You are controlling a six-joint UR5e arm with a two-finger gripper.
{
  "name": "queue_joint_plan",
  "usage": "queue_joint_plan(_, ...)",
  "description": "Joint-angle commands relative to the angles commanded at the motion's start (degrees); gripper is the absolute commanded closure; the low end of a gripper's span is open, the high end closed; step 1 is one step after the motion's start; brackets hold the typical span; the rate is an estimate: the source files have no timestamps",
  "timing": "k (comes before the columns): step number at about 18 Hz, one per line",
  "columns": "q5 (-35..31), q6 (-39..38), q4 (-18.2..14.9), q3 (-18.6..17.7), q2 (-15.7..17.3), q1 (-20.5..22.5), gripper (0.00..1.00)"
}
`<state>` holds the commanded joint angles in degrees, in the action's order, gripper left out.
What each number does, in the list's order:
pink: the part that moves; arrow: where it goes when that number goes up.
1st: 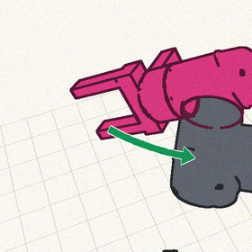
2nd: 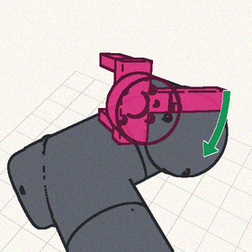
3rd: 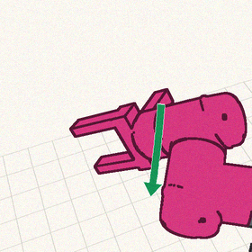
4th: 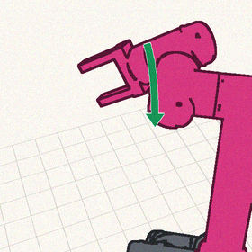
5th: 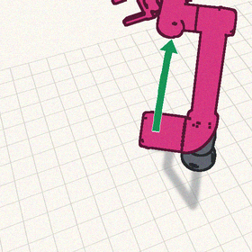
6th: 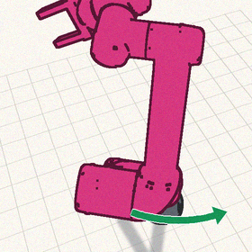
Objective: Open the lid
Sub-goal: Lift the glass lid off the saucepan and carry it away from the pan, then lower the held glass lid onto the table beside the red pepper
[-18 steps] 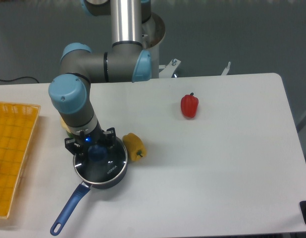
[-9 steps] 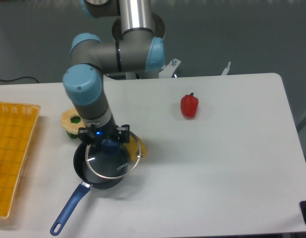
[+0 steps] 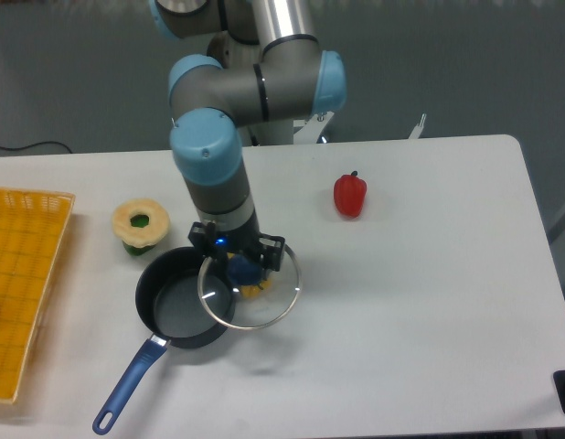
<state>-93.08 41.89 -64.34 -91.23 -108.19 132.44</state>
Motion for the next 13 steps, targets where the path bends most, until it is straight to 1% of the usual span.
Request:
queue_joint_plan(2,0.1,6.9,0.0,0.0,-0.6,1.3,0.31)
queue_joint_plan(5,0.1,14.3,0.2,0.0,-1.9,3.1,0.31)
queue_joint_plan(10,0.0,20.4,0.5,0.0,-4.1,5.5,0.31)
queue_joint_plan(13,0.3,22.0,0.5,-0.1,-4.1,7.4,0.31)
